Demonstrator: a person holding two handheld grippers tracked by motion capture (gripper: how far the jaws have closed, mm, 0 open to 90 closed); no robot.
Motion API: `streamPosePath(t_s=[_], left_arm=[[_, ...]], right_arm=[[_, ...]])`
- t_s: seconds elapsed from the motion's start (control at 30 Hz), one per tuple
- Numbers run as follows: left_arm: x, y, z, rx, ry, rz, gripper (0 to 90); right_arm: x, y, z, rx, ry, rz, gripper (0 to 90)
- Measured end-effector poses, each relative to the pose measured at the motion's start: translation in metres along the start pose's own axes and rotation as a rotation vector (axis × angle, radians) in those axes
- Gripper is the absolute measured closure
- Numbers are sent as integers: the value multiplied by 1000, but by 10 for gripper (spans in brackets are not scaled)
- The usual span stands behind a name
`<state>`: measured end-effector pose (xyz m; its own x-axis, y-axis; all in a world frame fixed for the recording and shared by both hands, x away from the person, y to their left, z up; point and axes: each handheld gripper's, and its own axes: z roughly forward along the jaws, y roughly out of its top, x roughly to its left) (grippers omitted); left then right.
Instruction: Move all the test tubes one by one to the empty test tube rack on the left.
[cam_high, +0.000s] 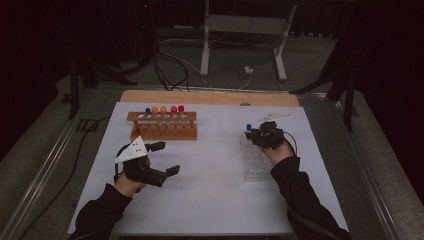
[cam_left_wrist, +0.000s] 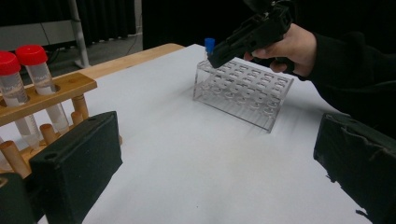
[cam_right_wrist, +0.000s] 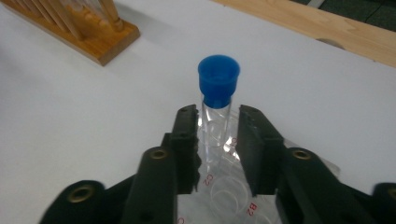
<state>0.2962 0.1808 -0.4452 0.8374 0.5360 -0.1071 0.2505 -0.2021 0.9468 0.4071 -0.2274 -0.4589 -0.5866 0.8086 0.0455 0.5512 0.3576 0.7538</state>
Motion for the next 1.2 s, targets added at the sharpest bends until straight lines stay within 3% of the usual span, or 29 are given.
streamPosePath(t_s=[0.1,0.27,0.6,0.7,0.8,0.97,1.1,1.2], left_arm=[[1,0,0,-1,1,-4,18],[1,0,0,3,-1,-8,18],[-1,2,1,9,-17,-11,18],[-4,5,2,17,-22,-6,18],[-9,8,4,15,-35,2,18],[-19,13,11,19,-84,9,26],[-29,16,17,13,-119,8,75],[-36,20,23,12,-136,32,126]], right_arm=[[1,1,2,-2,3,-5,764],[2,3,-1,-14,-2,-21,774],[10,22,-40,-134,-14,-90,775],[18,26,-52,-171,11,-115,775],[33,26,-57,-184,67,-149,775],[72,17,-54,-153,162,-243,775],[101,6,-48,-130,252,-282,775],[118,-1,-42,-100,306,-312,775]])
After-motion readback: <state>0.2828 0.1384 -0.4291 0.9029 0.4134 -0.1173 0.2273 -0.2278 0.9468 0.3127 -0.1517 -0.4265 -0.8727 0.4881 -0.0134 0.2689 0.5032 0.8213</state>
